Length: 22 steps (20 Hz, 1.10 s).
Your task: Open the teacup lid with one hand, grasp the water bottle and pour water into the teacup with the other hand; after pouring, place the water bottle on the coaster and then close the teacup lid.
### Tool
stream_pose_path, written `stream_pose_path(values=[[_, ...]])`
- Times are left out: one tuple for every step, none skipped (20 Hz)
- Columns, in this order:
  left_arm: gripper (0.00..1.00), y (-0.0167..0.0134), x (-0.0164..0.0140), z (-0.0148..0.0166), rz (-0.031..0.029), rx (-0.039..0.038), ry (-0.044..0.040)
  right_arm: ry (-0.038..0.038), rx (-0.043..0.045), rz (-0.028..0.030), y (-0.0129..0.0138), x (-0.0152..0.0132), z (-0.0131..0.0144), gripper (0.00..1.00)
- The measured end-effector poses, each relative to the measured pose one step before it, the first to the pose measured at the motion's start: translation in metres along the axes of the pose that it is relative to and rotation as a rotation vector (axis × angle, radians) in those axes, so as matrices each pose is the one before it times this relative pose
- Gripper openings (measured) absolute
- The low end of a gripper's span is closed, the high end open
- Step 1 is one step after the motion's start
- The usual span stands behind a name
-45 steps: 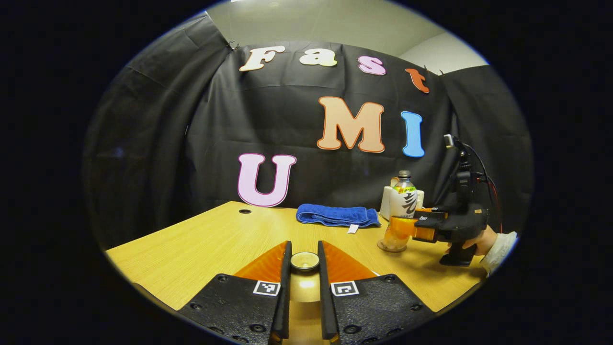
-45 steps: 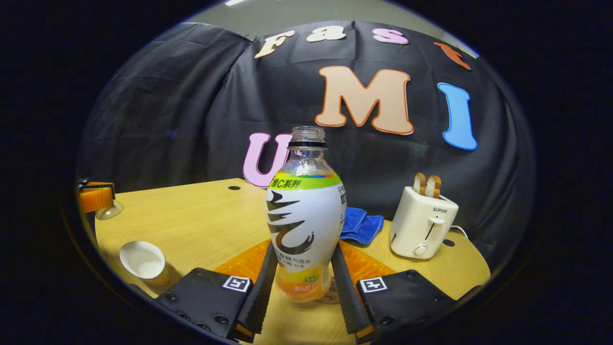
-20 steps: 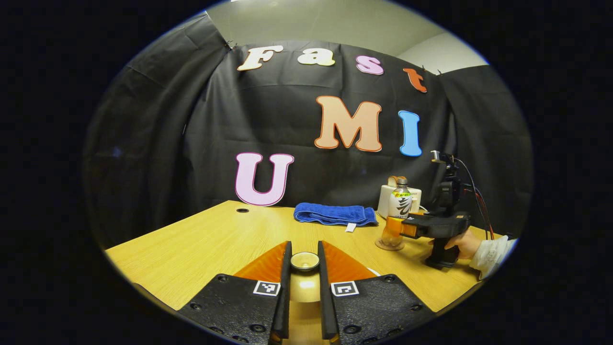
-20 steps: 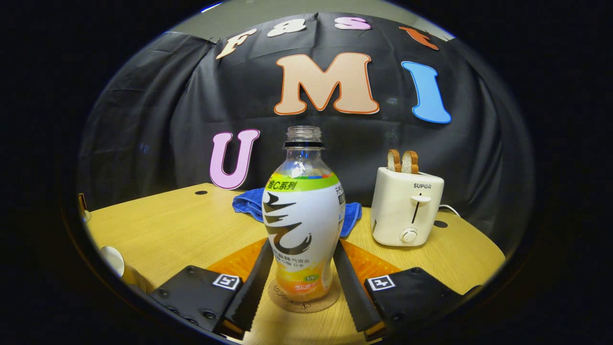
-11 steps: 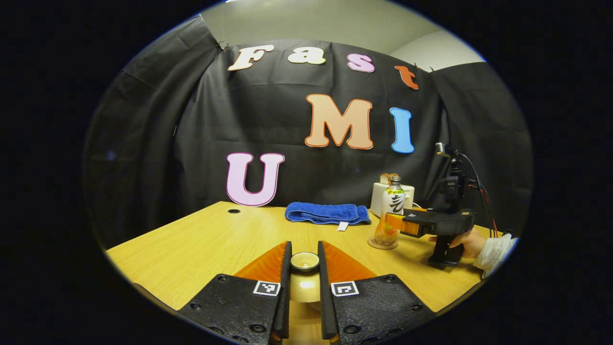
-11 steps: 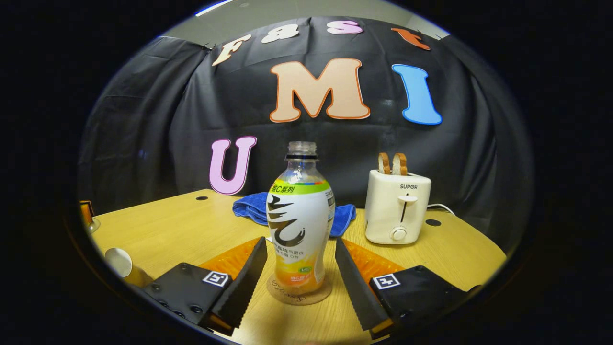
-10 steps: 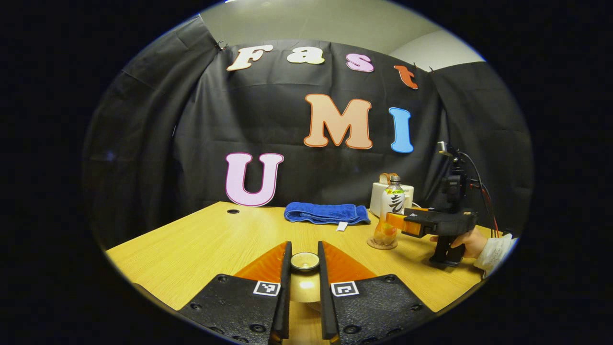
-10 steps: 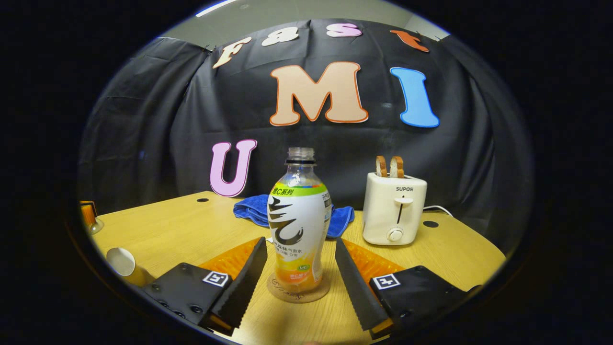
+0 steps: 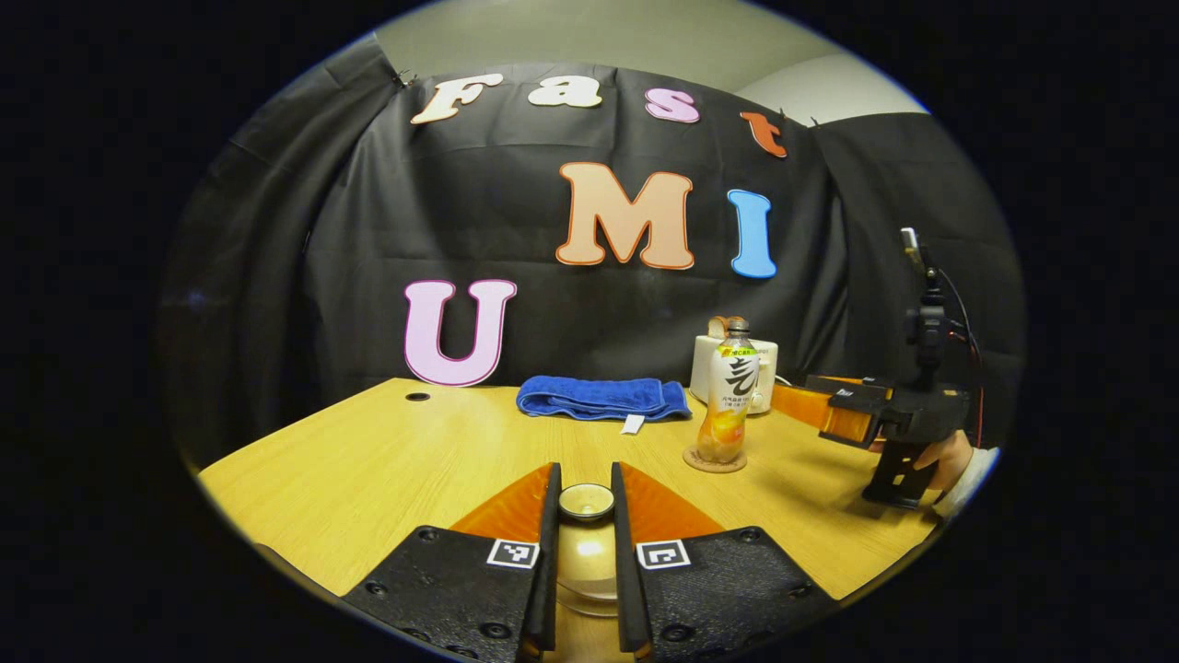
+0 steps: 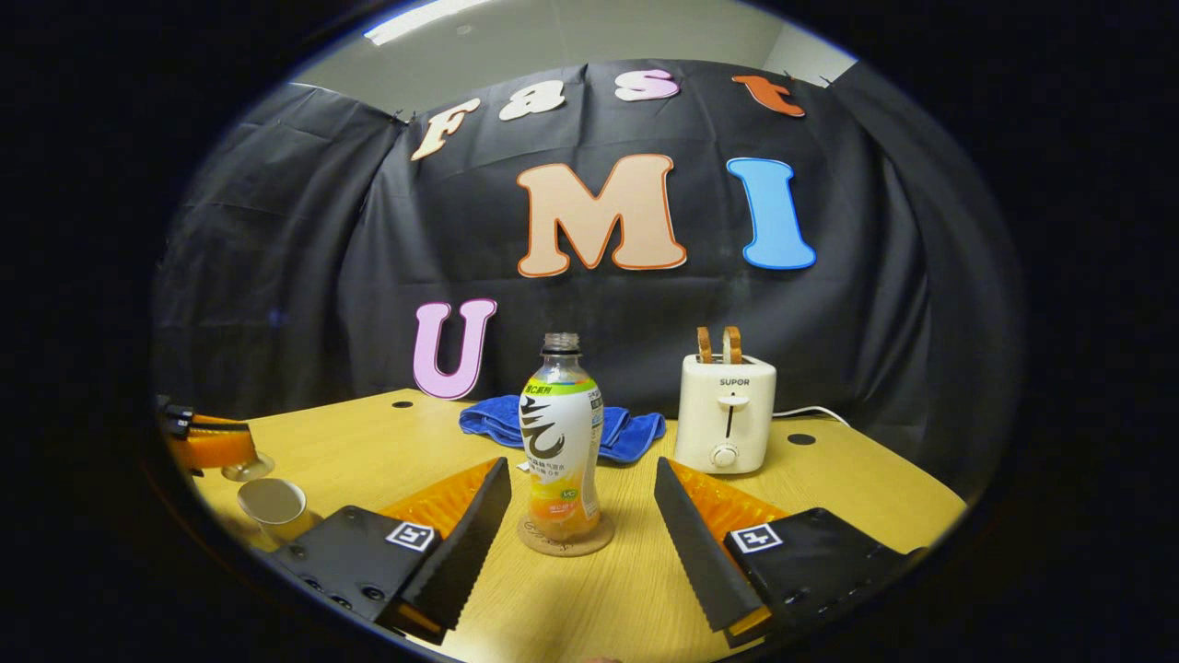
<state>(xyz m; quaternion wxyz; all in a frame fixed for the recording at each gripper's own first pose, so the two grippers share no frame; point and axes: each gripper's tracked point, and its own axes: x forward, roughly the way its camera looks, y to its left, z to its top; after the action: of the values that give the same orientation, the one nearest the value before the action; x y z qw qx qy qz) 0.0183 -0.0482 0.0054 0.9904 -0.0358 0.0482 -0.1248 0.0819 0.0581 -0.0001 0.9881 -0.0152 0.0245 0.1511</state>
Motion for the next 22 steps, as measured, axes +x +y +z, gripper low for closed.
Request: stream_pose_path(values=[[0.24,-0.00145,0.00104,-0.00186,-0.00006,0.00187,0.00501,-0.01274,-0.00383,-0.00597,-0.00203,-0.00521,0.00274,0.99],[0.24,-0.00105,0.00243,-0.00216,-0.00218,0.00217,0.00371,-0.0078,-0.00267,-0.00248,-0.00209,-0.00417,0.0006,0.95],[0.24,-0.00174,0.00097,-0.0009,-0.00142,0.00244,0.00296,-0.00283,0.0007,0.00053,0.00045,-0.00422,-0.00059,0.95],[0.24,-0.00148,0.00109,-0.00268,-0.00216,0.00384,0.00529,0.00065,0.00125,0.00311,-0.00023,-0.00437,-0.00207,0.99],[0.24,-0.00127,0.00145,-0.0021,-0.00091,0.00434,0.00737,0.00337,0.00077,0.00035,-0.00055,-0.00292,-0.00129,0.95],[0.24,-0.00093,0.00133,-0.00216,-0.00234,0.00339,0.00425,0.00165,0.00099,0.00113,-0.00027,-0.00314,-0.00093,0.99],[0.24,-0.00144,0.00073,-0.00113,-0.0025,0.00149,0.00378,0.00212,0.00083,-0.00019,-0.00011,-0.00244,-0.00014,1.0],[0.24,-0.00172,0.00081,-0.00244,-0.00387,0.00099,0.00632,0.00124,0.00162,-0.00002,-0.00073,-0.00154,-0.001,1.0],[0.24,-0.00109,0.00071,-0.00175,-0.00189,0.00167,0.00448,0.0006,0.00114,0.00136,0.00064,-0.00063,-0.0007,0.99],[0.24,-0.00089,0.00029,-0.00181,-0.0005,0.00302,0.0044,0.00152,0.00098,0.00136,0.0006,-0.00042,-0.00126,1.0],[0.24,-0.00037,0.00024,-0.00162,0.00051,0.0045,0.00335,0.00231,-0.00112,0.00133,0.00021,-0.00003,-0.00131,0.99],[0.24,-0.00031,0.00033,-0.00185,0.00055,0.0034,0.00373,0.00105,-0.00082,0.00216,0.00096,-0.00195,-0.00099,0.99],[0.24,-0.00021,0.00037,-0.00182,-0.00159,0.00098,0.00489,0.00215,-0.00023,0.00336,0.00108,-0.00135,-0.00057,0.99],[0.24,-0.00076,-0.00031,-0.00342,-0.0009,0.00002,0.00853,0.00026,-0.00109,0.00275,0.00111,-0.00111,0.00003,0.99],[0.24,-0.00094,0.0,0.00045,-0.00186,0.00219,-0.00433,-0.00021,-0.00199,0.00072,0.00058,-0.00107,-0.0013,1.0],[0.24,-0.00165,0.00003,0.00116,-0.00323,0.00169,-0.00329,0.00015,-0.00239,0.00107,0.00098,0.00013,-0.00073,1.0],[0.24,-0.00173,0.00033,-0.00162,-0.00394,0.00128,0.00709,0.00301,-0.00099,0.00125,0.00094,0.00008,-0.0006,1.0],[0.24,-0.00132,-0.00044,-0.00324,-0.00346,0.00344,0.0056,0.00428,0.00098,0.00173,0.00067,-0.00095,-0.00165,0.95],[0.25,-0.00013,0.00034,-0.00022,0.0002,0.00367,0.00015,0.00237,0.00208,0.00247,0.00148,-0.00105,-0.00025,0.99],[0.25,-0.00069,-0.00125,-0.00123,0.00148,0.00494,0.00293,0.00105,0.00205,0.00096,0.00055,0.00016,-0.00162,0.99],[0.27,0.00097,-0.00062,0.00016,0.00469,0.00352,-0.00233,0.00052,0.00065,0.00209,0.00168,-0.00145,-0.00028,0.99],[0.28,0.00079,-0.00023,0.00177,0.00333,0.0011,-0.00542,0.00037,-0.0009,0.0007,0.0005,-0.00225,0.0004,0.99]])
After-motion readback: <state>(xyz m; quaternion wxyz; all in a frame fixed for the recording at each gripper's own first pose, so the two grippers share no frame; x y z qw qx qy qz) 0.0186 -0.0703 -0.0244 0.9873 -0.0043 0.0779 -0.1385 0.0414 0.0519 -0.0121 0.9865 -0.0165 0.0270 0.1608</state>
